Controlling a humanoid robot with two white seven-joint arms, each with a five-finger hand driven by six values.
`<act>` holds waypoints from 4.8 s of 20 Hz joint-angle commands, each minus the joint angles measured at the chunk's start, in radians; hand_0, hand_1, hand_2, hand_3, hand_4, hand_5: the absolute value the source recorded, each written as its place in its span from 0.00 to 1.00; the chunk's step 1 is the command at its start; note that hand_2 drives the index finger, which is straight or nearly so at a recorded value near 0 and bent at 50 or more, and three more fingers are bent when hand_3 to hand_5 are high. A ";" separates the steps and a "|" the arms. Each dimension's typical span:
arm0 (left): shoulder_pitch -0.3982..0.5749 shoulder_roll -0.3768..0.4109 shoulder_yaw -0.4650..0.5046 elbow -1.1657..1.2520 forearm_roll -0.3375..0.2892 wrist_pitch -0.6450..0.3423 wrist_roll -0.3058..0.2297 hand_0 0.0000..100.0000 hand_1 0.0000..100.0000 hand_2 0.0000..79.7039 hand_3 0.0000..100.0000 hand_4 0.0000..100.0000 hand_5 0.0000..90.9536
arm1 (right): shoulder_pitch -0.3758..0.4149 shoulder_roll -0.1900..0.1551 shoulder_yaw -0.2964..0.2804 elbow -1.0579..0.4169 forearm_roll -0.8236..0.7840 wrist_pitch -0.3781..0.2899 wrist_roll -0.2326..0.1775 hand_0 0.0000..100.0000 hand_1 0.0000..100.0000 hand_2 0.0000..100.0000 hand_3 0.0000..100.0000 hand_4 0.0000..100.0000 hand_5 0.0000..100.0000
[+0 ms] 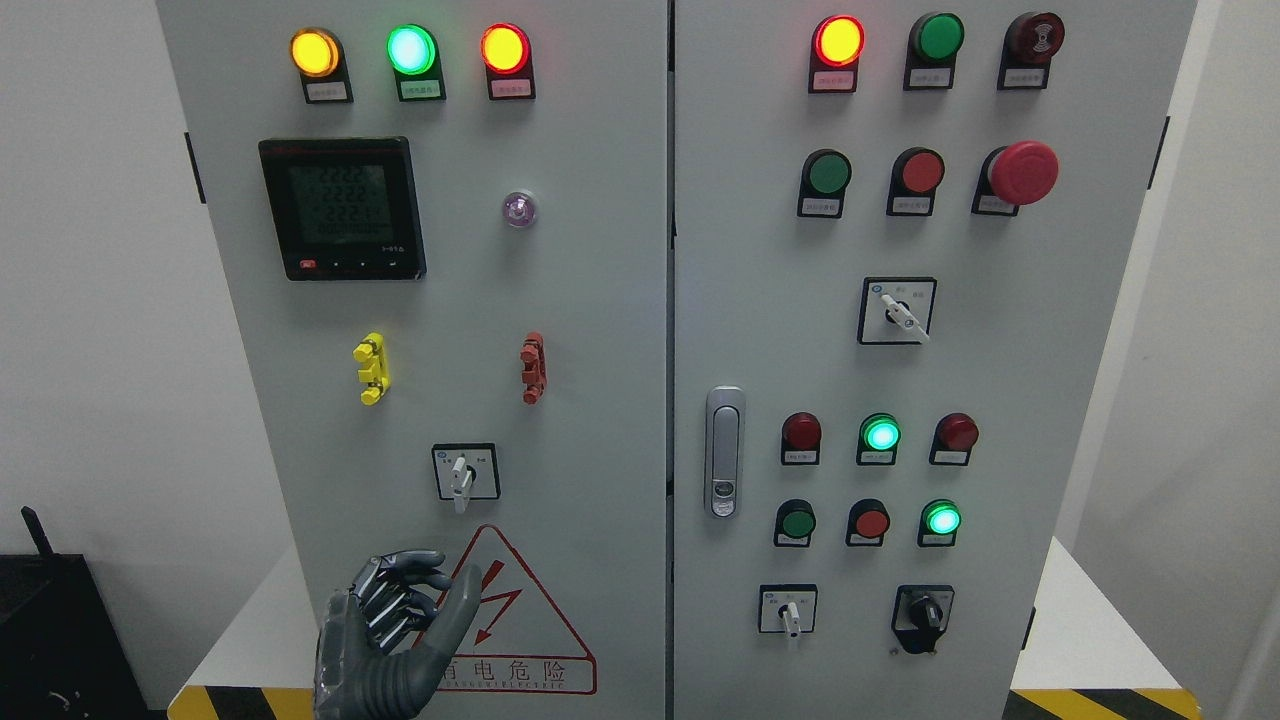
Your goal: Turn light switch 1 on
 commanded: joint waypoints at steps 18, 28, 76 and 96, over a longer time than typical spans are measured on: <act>-0.077 -0.020 0.017 -0.002 -0.002 0.075 -0.005 0.12 0.74 0.59 0.69 0.81 0.81 | 0.000 0.000 0.000 0.000 -0.025 0.001 0.000 0.00 0.00 0.00 0.00 0.00 0.00; -0.092 -0.017 0.017 -0.003 -0.005 0.079 -0.003 0.12 0.74 0.60 0.69 0.81 0.81 | 0.000 0.000 0.000 0.000 -0.025 0.001 0.000 0.00 0.00 0.00 0.00 0.00 0.00; -0.165 -0.018 0.015 -0.002 -0.036 0.219 -0.005 0.16 0.75 0.68 0.81 0.87 0.87 | 0.000 0.000 0.000 0.000 -0.025 0.001 0.000 0.00 0.00 0.00 0.00 0.00 0.00; -0.180 -0.023 0.005 0.009 -0.040 0.244 -0.005 0.18 0.74 0.69 0.82 0.87 0.88 | 0.000 0.000 0.000 0.000 -0.025 0.001 0.000 0.00 0.00 0.00 0.00 0.00 0.00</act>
